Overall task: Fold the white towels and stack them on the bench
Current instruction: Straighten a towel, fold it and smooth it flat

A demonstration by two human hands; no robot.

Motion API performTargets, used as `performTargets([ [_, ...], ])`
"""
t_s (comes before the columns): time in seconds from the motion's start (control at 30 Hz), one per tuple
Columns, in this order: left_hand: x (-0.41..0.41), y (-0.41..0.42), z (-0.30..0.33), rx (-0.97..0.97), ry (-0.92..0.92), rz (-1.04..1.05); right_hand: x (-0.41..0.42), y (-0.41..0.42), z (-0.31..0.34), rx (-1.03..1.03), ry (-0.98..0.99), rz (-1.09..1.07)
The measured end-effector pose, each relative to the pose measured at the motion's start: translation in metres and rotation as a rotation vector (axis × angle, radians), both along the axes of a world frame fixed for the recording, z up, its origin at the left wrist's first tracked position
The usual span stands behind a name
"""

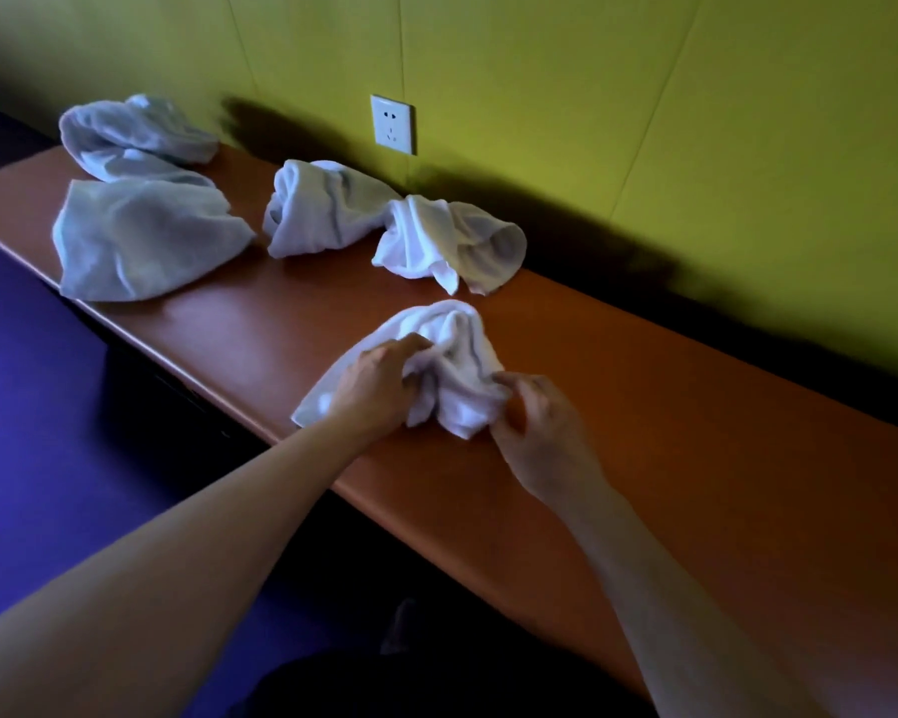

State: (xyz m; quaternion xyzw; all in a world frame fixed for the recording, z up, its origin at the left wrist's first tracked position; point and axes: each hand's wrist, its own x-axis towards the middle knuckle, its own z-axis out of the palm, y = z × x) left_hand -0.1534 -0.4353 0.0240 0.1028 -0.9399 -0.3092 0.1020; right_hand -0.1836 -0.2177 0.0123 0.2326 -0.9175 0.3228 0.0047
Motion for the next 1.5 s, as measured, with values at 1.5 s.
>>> performTargets([
  [1.5, 0.101, 0.188, 0.083, 0.341, -0.028, -0.141, 0.147, 0.295, 0.039, 0.084, 0.137, -0.794],
])
